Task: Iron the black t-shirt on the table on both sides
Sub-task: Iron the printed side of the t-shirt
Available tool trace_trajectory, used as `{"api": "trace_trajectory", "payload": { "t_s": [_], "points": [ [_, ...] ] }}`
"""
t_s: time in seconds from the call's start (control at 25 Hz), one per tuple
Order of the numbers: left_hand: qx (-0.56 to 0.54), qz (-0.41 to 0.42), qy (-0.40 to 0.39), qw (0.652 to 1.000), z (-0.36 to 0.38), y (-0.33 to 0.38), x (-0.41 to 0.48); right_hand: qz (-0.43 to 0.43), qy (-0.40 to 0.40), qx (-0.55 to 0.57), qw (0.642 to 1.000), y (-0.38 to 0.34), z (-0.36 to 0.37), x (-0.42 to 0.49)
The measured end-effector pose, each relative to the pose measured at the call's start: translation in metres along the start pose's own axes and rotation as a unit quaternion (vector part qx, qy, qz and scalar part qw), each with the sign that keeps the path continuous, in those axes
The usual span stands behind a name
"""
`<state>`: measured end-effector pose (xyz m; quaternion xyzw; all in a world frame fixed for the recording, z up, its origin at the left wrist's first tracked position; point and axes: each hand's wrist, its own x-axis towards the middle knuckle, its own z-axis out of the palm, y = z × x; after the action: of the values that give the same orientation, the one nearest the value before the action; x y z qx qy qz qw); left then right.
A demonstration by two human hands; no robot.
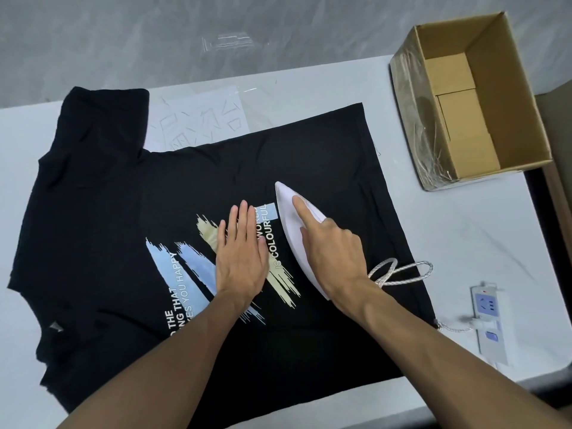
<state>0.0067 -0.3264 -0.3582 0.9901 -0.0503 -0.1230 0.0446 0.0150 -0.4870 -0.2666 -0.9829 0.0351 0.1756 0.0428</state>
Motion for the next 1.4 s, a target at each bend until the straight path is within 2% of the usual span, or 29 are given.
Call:
{"api": "trace_trajectory", "payload": {
  "t_s": [0.16,0.32,0.48,0.68,0.8,1.0,1.08,1.24,1.4],
  "points": [
    [0.004,0.0,-0.004,1.0,-0.001,0.0,0.0,0.023,0.008,0.036,0.999,0.035,-0.012,0.011],
    [0.005,0.001,-0.006,1.0,-0.002,0.001,-0.001,0.095,0.031,0.046,0.994,0.08,-0.029,0.025],
    [0.003,-0.001,-0.005,1.0,-0.002,0.0,-0.001,0.116,0.034,0.04,0.992,0.088,-0.03,0.032],
    [-0.001,0.001,0.0,1.0,-0.002,0.001,-0.001,0.178,0.069,0.086,0.978,0.102,-0.034,0.038],
    [0.0,0.003,0.001,1.0,-0.001,0.0,0.0,0.156,0.067,0.082,0.982,0.093,-0.038,0.03],
    [-0.006,-0.003,0.003,1.0,0.001,-0.001,-0.001,0.027,-0.013,0.06,0.998,0.02,-0.02,0.0],
    [-0.002,-0.001,0.002,1.0,0.001,0.0,-0.001,0.0,-0.013,0.032,0.999,-0.005,-0.008,-0.007],
    [0.005,0.002,0.002,1.0,0.0,0.0,-0.001,0.021,-0.004,0.027,0.999,0.018,-0.005,-0.003],
    [0.007,-0.001,0.0,1.0,-0.001,0.001,0.0,0.105,0.021,0.054,0.993,0.076,-0.025,0.008]
  ]
}}
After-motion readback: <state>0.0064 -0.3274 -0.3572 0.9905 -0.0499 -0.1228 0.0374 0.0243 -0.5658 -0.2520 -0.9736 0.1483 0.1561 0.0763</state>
